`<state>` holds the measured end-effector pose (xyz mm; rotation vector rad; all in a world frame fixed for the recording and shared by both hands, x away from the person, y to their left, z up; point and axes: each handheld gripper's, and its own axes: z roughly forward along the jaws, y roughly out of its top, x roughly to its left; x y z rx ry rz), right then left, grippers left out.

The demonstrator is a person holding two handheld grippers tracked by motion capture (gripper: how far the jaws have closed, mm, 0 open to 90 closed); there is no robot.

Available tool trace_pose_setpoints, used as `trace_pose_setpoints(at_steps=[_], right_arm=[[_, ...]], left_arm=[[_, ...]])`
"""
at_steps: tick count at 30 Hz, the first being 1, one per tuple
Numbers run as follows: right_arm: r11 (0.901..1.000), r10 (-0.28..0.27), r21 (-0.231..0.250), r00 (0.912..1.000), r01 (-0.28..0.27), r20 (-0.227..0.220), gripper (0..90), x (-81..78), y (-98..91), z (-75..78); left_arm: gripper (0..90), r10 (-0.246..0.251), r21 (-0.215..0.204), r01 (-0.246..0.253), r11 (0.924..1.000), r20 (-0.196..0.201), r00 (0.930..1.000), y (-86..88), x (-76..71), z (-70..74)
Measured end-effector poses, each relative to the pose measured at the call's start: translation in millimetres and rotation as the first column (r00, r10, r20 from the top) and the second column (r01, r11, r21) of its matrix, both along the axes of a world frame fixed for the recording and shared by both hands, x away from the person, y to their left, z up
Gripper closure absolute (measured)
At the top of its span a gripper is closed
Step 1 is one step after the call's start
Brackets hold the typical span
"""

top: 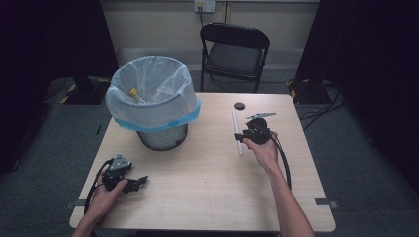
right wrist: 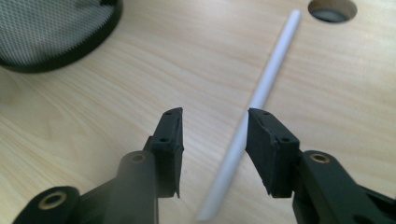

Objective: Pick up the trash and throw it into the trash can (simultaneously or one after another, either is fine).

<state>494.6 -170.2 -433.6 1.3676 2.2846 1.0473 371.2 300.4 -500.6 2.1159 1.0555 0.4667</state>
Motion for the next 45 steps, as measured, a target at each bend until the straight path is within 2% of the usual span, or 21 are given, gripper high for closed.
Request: trace_pose_setpoints(at_steps=[2, 6, 9, 10, 15, 18, 22, 24, 25, 26, 28, 34, 41, 45], right_arm=[[1.0, 0.0, -0.006, 1.0, 0.0, -0.003, 56.3, -0.1, -0.7, -2.4], [0.9995, -0.005, -0.032, 0.9995, 0.004, -0.03, 55.4, -0.4, -3.8, -17.6], [0.9993, 0.002, -0.038, 0.999, -0.003, -0.045, 58.4, 0.0, -4.5, -24.2], [0.9983, -0.002, -0.057, 0.9991, 0.0, -0.042, 59.6, 0.0, -4.1, -25.9], [0.9989, 0.013, -0.044, 0.9985, -0.016, -0.053, 63.1, 1.8, -2.0, -31.0], [0.9964, 0.017, -0.082, 0.9981, -0.021, -0.059, 66.0, 2.5, 1.5, -34.0], [0.9941, 0.012, -0.107, 0.9975, -0.019, -0.07, 67.2, 2.7, 5.2, -37.5], [0.9878, 0.013, -0.153, 0.9963, -0.025, -0.085, 69.6, 2.7, 8.5, -42.4], [0.9878, 0.013, -0.153, 0.9963, -0.025, -0.085, 69.6, 2.7, 8.5, -42.4], [0.9844, 0.013, -0.174, 0.9977, -0.025, -0.067, 69.7, 1.6, 10.0, -43.7], [0.9838, 0.006, -0.178, 0.9975, -0.019, -0.07, 72.3, 2.0, 9.8, -43.3], [0.981, -0.023, -0.194, 0.9946, 0.003, -0.101, 79.1, 5.1, 13.1, -40.7], [0.9772, -0.041, -0.212, 0.9905, 0.013, -0.131, 80.6, 8.0, 16.2, -37.9], [0.9773, -0.049, -0.211, 0.9908, 0.021, -0.126, 80.9, 7.7, 16.9, -38.3]], left_arm=[[14.1, -0.003, -0.002, 0.003, 1.0, -0.001, 1.0, 0.1, 0.1, -0.1], [14.1, -0.003, -0.005, 0.003, 1.0, 0.001, 1.0, 0.1, 0.2, -0.2], [14.1, -0.003, -0.004, 0.003, 1.0, 0.001, 1.0, 0.1, 0.1, -0.2], [14.1, -0.003, -0.004, 0.003, 1.0, 0.001, 1.0, 0.1, 0.1, -0.2], [14.1, -0.003, -0.004, 0.003, 1.0, 0.001, 1.0, 0.1, 0.1, -0.2], [14.1, -0.002, -0.004, 0.002, 1.0, 0.001, 1.0, 0.1, 0.1, -0.2], [14.1, -0.004, -0.004, 0.004, 1.0, 0.0, 1.0, 0.2, 0.2, -0.2], [14.1, -0.003, -0.005, 0.003, 1.0, 0.0, 1.0, 0.1, 0.1, -0.2], [14.1, -0.003, -0.005, 0.003, 1.0, 0.0, 1.0, 0.1, 0.1, -0.2], [14.1, -0.004, -0.005, 0.004, 1.0, 0.0, 1.0, 0.2, 0.1, -0.2], [14.1, 0.0, -0.001, 0.0, 1.0, 0.001, 1.0, 0.0, 0.0, -0.1], [14.1, -0.003, -0.004, 0.003, 1.0, 0.0, 1.0, 0.1, 0.1, -0.2], [14.1, -0.003, -0.003, 0.003, 1.0, 0.0, 1.0, 0.1, 0.1, -0.1], [14.1, -0.002, -0.004, 0.002, 1.0, 0.0, 1.0, 0.1, 0.1, -0.2]])
